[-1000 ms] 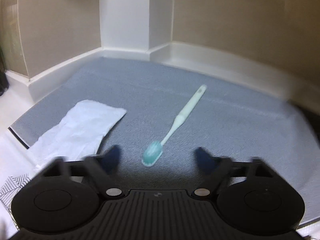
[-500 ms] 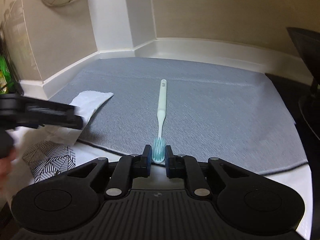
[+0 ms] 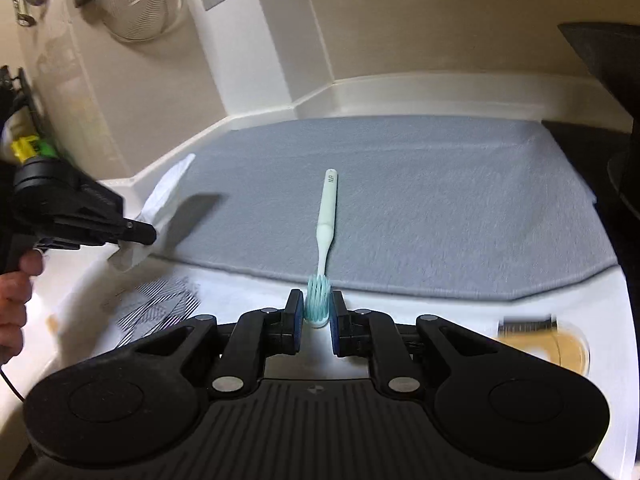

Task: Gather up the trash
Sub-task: 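Grasp the white tissue with the left gripper while the right gripper grasps the green toothbrush head, then carry the tissue and toothbrush down over the bin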

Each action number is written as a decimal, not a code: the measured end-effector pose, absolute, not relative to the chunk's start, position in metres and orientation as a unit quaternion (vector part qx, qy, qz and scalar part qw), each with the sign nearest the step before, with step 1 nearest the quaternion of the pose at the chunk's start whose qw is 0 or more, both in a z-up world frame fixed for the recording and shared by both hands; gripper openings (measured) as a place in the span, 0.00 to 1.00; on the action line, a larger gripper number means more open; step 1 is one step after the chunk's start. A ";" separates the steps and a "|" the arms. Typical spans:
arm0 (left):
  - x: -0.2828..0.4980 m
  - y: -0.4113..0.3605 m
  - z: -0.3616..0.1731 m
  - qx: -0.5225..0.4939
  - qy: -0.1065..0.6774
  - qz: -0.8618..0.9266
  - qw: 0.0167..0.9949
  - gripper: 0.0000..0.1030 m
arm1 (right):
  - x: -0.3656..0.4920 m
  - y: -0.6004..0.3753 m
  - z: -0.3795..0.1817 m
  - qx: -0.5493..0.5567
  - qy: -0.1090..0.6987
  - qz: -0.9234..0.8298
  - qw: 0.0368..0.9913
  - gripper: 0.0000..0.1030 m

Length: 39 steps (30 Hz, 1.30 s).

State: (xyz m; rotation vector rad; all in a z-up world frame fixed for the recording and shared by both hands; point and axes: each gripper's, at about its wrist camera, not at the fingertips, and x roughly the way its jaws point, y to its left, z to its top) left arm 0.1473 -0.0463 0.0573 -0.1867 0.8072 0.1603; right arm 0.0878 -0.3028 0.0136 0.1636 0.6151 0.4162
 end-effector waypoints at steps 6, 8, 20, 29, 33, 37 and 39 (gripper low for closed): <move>0.063 -0.054 0.053 -0.063 0.391 0.076 0.915 0.04 | 0.045 -0.317 0.015 0.097 0.310 0.247 0.913 0.15; 0.034 -0.056 0.050 -0.060 0.395 0.074 0.914 0.04 | 0.025 -0.319 0.016 0.094 0.309 0.263 0.909 0.15; -0.101 -0.068 0.001 -0.055 0.436 0.085 0.894 0.04 | -0.070 -0.324 0.020 0.091 0.317 0.342 0.880 0.15; -0.120 -0.073 -0.047 -0.053 0.475 0.094 0.874 0.04 | -0.100 -0.302 -0.008 0.048 0.352 0.362 0.862 0.15; -0.119 -0.074 -0.081 -0.054 0.497 0.097 0.861 0.04 | -0.098 -0.293 -0.037 0.027 0.386 0.365 0.847 0.14; -0.110 -0.076 -0.124 -0.048 0.527 0.101 0.843 0.04 | -0.090 -0.286 -0.076 0.001 0.425 0.347 0.836 0.14; -0.104 -0.079 -0.150 -0.040 0.542 0.099 0.833 0.06 | -0.083 -0.281 -0.100 -0.010 0.450 0.333 0.828 0.14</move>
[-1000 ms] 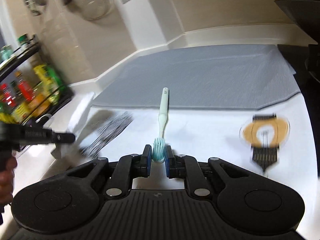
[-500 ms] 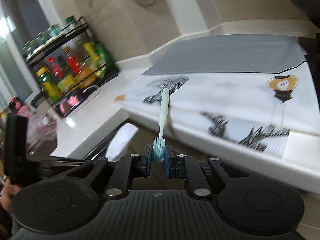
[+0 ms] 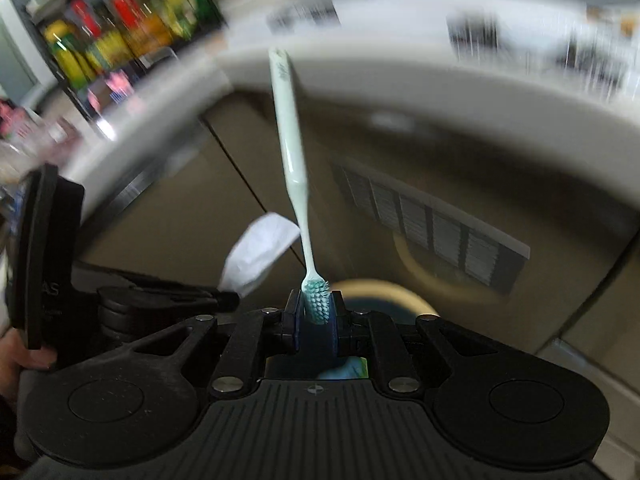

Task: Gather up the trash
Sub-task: 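Carry the tissue and toothbrush down over the bin, then open both grippers to drop the tissue and toothbrush into the bin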

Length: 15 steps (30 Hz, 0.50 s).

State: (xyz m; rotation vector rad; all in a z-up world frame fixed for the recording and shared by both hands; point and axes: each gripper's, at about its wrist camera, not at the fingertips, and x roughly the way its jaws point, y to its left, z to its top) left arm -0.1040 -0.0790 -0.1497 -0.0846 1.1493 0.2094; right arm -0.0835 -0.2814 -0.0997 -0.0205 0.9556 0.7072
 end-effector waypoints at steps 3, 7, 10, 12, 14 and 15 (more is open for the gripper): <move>-0.094 -0.081 -0.190 -0.040 0.577 0.089 0.811 0.39 | -0.072 -0.273 -0.144 -0.035 0.495 0.303 0.814 0.15; -0.088 -0.088 -0.224 -0.008 0.598 0.091 0.796 0.96 | -0.057 -0.258 -0.199 -0.089 0.548 0.272 0.786 0.32; -0.088 -0.085 -0.231 0.009 0.604 0.108 0.789 0.98 | -0.045 -0.260 -0.219 -0.075 0.602 0.249 0.755 0.58; -0.090 -0.080 -0.225 -0.005 0.596 0.105 0.796 1.00 | -0.047 -0.265 -0.210 -0.066 0.587 0.252 0.767 0.62; -0.095 -0.078 -0.218 -0.008 0.586 0.108 0.803 1.00 | -0.054 -0.271 -0.196 -0.070 0.564 0.246 0.785 0.79; -0.096 -0.076 -0.215 -0.010 0.587 0.107 0.803 1.00 | -0.057 -0.273 -0.189 -0.072 0.556 0.242 0.792 0.80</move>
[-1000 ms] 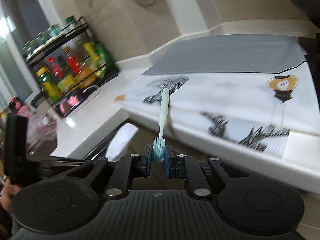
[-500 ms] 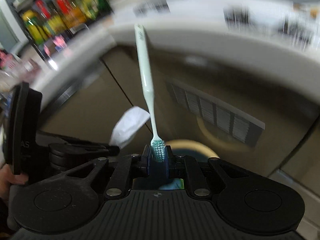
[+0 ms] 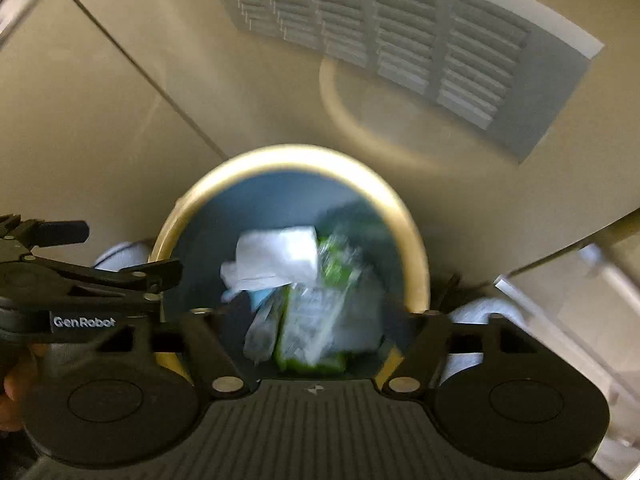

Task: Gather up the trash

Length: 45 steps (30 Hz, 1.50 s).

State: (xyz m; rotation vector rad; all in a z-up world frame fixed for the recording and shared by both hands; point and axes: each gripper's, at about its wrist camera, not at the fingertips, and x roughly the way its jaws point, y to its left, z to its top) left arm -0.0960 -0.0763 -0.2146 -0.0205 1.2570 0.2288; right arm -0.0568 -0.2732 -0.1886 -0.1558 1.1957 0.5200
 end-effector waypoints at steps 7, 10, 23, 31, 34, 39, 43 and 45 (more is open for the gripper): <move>-0.100 -0.073 -0.188 -0.016 0.595 0.103 0.797 1.00 | -0.076 -0.291 -0.140 -0.072 0.533 0.245 0.807 0.88; -0.105 -0.075 -0.173 -0.011 0.587 0.106 0.803 1.00 | -0.080 -0.291 -0.125 -0.080 0.523 0.248 0.811 0.94; -0.132 -0.094 -0.158 -0.006 0.588 0.078 0.805 1.00 | -0.112 -0.287 -0.110 -0.096 0.507 0.245 0.821 0.97; -0.138 -0.096 -0.158 -0.002 0.583 0.104 0.806 1.00 | -0.122 -0.281 -0.111 -0.117 0.501 0.251 0.820 0.97; -0.140 -0.091 -0.156 -0.008 0.581 0.108 0.807 1.00 | -0.122 -0.280 -0.111 -0.120 0.500 0.251 0.820 0.97; -0.140 -0.090 -0.154 -0.015 0.583 0.112 0.805 1.00 | -0.120 -0.281 -0.113 -0.116 0.506 0.248 0.818 0.97; -0.141 -0.090 -0.152 -0.013 0.581 0.111 0.806 1.00 | -0.120 -0.280 -0.114 -0.115 0.505 0.248 0.818 0.97; -0.141 -0.090 -0.152 -0.012 0.581 0.111 0.806 1.00 | -0.119 -0.281 -0.116 -0.114 0.507 0.249 0.817 0.97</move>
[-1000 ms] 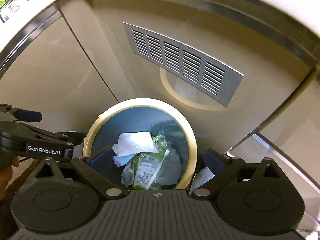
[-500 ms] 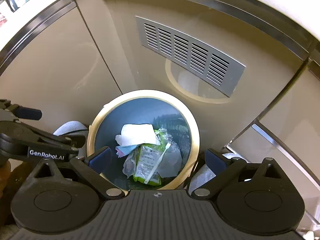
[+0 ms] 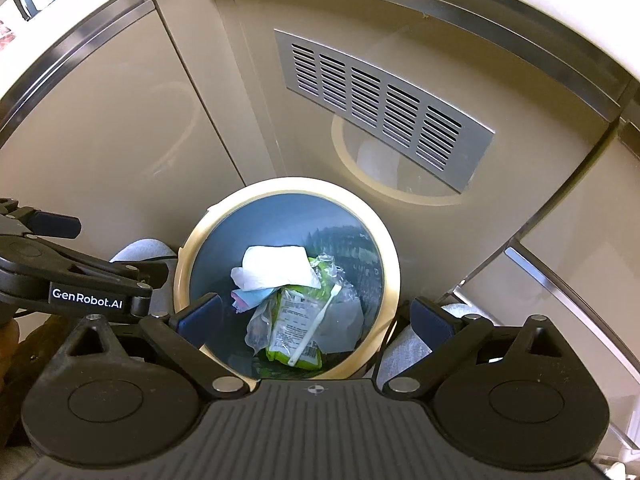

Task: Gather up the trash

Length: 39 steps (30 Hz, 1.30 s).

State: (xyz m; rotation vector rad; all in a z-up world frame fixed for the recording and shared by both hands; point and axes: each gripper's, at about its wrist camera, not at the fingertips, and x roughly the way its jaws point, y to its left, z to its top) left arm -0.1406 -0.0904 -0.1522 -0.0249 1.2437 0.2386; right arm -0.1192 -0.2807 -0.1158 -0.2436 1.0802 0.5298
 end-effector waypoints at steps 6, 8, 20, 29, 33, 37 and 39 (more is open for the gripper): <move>-0.140 -0.090 -0.152 -0.013 0.583 0.111 0.805 1.00 | -0.119 -0.281 -0.118 -0.110 0.512 0.246 0.816 0.98; -0.140 -0.091 -0.152 -0.013 0.583 0.112 0.805 1.00 | -0.118 -0.281 -0.120 -0.110 0.514 0.245 0.815 0.99; -0.140 -0.090 -0.153 -0.013 0.583 0.111 0.805 1.00 | -0.117 -0.281 -0.122 -0.110 0.518 0.244 0.813 1.00; -0.141 -0.092 -0.153 -0.011 0.582 0.112 0.805 1.00 | -0.117 -0.282 -0.121 -0.109 0.513 0.240 0.817 1.00; -0.142 -0.091 -0.152 -0.011 0.581 0.108 0.806 1.00 | -0.118 -0.283 -0.119 -0.107 0.511 0.234 0.820 1.00; -0.141 -0.089 -0.154 -0.012 0.583 0.103 0.806 1.00 | -0.118 -0.283 -0.119 -0.108 0.513 0.231 0.819 1.00; -0.141 -0.089 -0.155 -0.012 0.583 0.102 0.806 1.00 | -0.117 -0.283 -0.119 -0.109 0.514 0.231 0.819 1.00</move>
